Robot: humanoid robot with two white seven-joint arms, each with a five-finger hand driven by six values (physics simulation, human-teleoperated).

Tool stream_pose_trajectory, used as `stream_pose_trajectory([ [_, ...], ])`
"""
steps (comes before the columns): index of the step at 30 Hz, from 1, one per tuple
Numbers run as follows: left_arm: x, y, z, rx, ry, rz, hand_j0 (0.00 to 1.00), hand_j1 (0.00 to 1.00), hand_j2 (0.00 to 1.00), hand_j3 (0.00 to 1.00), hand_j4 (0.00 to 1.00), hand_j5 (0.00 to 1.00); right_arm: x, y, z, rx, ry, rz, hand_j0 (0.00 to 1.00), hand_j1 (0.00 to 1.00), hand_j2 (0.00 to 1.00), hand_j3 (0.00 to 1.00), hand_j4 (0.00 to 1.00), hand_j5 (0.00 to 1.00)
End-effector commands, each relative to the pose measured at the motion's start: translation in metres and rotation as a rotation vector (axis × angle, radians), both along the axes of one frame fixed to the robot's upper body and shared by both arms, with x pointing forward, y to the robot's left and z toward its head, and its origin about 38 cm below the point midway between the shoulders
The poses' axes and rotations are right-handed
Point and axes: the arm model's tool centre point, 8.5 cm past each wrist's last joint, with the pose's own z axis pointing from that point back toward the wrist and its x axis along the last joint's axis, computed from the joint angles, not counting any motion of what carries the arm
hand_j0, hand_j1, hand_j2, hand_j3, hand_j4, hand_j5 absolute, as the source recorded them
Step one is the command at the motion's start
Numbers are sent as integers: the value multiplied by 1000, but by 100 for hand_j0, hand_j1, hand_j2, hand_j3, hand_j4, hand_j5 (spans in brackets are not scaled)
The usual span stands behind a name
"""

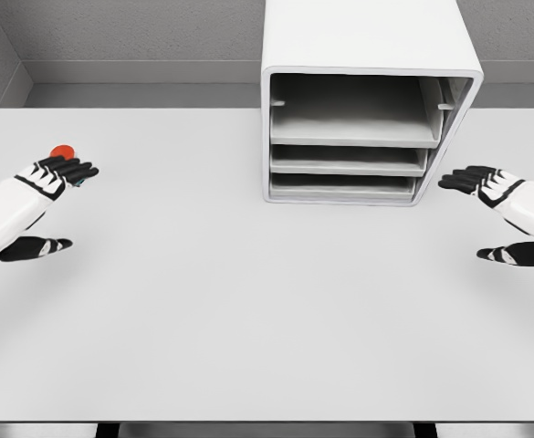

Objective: Slide open multi-storey tabletop storage cabinets and put open load switch and slide close multi-storey tabletop storage cabinets

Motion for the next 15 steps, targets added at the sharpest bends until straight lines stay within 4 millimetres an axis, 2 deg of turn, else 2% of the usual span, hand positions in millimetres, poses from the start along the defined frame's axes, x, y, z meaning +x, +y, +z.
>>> stream_pose_trajectory([
  [1, 1, 5, -7, 8, 20, 17, 100, 100, 100, 100, 100, 100, 0, 2, 8, 0, -21, 6, 100, 100, 100, 100, 100, 100],
  [4, 1, 5, -9, 16, 24, 19, 100, 100, 100, 100, 100, 100, 1, -3, 15, -1, -44, -10, 100, 100, 100, 100, 100, 100],
  [11, 7, 9, -7, 70, 31, 28, 100, 100, 100, 100, 100, 100, -1, 4, 11, -2, -40, 8, 100, 100, 100, 100, 100, 100],
  [15, 20, 4, 4, 143, 75, -3, 100, 100, 100, 100, 100, 100, 2, 13, 6, -6, -15, 30, 81, 81, 81, 81, 81, 81],
])
